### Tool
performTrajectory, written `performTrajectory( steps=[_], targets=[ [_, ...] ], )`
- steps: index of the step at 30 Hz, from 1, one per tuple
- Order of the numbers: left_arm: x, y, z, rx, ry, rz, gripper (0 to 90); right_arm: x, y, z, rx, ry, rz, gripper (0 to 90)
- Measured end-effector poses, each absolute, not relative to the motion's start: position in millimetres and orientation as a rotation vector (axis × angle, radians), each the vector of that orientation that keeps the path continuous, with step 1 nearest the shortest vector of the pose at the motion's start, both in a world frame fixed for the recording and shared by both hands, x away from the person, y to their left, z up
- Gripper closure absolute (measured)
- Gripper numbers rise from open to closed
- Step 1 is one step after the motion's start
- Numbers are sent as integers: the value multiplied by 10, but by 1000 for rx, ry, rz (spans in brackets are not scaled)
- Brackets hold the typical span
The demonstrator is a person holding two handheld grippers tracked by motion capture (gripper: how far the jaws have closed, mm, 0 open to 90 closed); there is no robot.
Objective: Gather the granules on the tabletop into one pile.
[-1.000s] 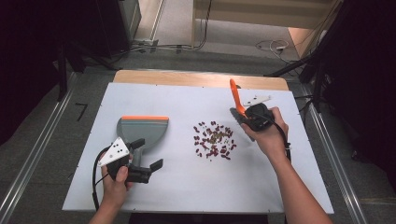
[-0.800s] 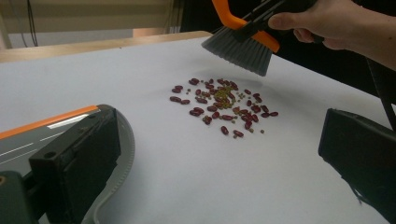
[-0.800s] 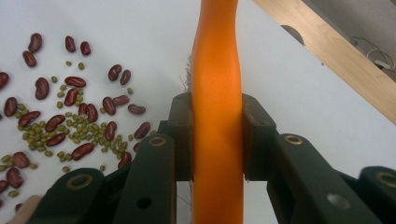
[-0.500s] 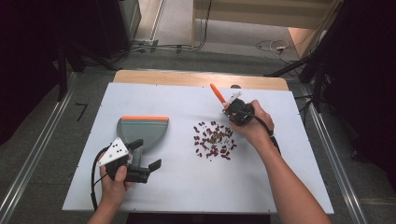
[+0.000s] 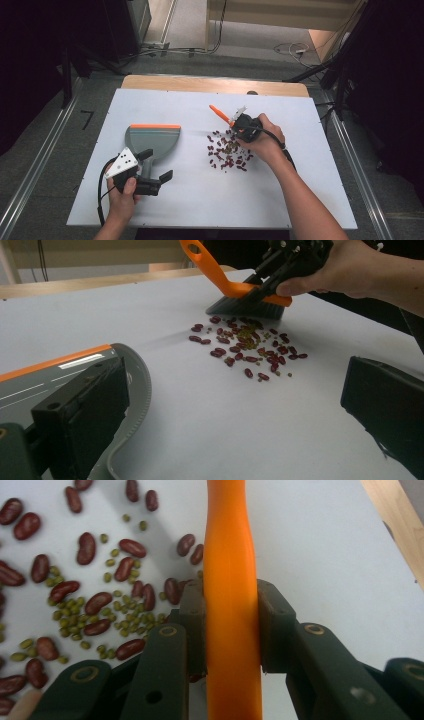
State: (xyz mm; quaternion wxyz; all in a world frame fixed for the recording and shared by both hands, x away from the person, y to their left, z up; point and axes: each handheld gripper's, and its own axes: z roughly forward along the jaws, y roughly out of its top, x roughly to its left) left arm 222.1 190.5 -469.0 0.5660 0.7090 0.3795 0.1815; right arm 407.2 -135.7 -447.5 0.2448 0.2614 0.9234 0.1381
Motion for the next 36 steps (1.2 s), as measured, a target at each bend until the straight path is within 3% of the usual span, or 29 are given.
performTrajectory(
  steps=[21, 30, 36],
  targets=[
    [2227, 1864, -4701, 1676, 890, 427, 0, 3712, -1365, -4437, 589, 2584, 440, 684],
    [2238, 1879, -4700, 1674, 895, 429, 0, 3906, -1439, -4145, 614, 2510, 500, 690],
    [2237, 1909, -4699, 1662, 901, 429, 0, 4155, -1252, -4069, 506, 2508, 515, 690]
  ],
)
